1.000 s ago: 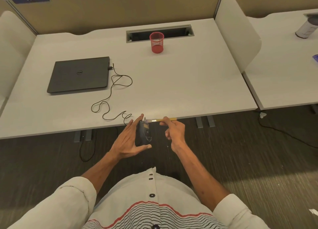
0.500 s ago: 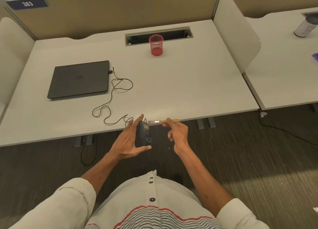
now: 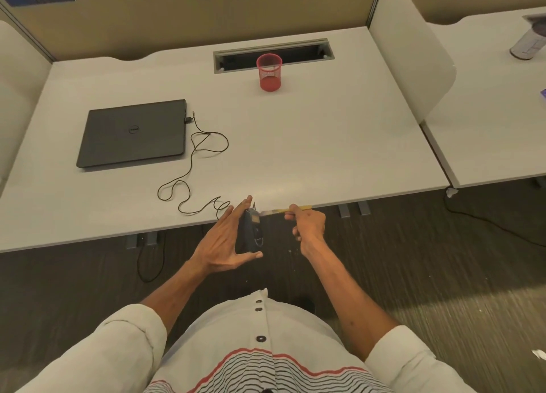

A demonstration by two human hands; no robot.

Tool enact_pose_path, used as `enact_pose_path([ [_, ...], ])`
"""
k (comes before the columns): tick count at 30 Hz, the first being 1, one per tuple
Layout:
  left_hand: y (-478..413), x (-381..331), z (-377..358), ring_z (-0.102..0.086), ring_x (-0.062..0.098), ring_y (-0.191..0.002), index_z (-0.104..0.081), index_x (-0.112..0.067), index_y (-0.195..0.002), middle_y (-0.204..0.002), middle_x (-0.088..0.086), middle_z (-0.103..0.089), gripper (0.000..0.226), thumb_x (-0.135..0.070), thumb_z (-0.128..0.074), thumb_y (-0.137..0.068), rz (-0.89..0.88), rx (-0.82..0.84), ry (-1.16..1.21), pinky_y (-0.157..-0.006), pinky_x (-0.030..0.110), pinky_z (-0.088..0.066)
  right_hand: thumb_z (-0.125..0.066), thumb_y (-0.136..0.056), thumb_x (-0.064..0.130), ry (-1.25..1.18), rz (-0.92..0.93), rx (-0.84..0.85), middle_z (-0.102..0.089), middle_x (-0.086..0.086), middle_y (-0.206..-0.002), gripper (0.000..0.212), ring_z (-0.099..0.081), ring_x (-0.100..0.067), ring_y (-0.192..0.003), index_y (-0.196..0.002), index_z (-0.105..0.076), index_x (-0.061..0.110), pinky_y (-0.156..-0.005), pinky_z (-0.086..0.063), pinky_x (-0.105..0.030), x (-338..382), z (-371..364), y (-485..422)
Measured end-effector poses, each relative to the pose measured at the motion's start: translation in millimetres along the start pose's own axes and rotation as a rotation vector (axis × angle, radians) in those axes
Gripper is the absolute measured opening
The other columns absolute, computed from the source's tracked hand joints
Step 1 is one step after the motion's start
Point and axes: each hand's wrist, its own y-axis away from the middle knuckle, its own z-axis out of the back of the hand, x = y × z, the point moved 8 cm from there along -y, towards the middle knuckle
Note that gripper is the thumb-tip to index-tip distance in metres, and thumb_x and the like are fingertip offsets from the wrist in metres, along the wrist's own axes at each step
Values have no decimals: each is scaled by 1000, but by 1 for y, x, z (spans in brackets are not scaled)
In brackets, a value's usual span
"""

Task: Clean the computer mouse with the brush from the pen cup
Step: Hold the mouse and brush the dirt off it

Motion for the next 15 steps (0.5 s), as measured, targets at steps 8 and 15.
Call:
enact_pose_path([
  [8,-5,1,-2,-5,6,-168,17,-29,-171,-181,-15,8,135,-81,-72,-83,-22,32,10,-140,45,-5,-75,-102,31,-33,-81,72,-83,4,-86,18,-54,-11,-53,-97,-80,15,-50,-44,-27,0,-22,3],
  [15,-9,7,-3,-9,15,-169,15,-32,-171,-182,-11,2,135,-83,-71,-81,43,30,61,-140,48,-9,-75,-103,34,9,57,13,-83,4,-88,22,-54,-11,-49,-93,-81,15,-46,-43,-26,-5,-1,-1],
])
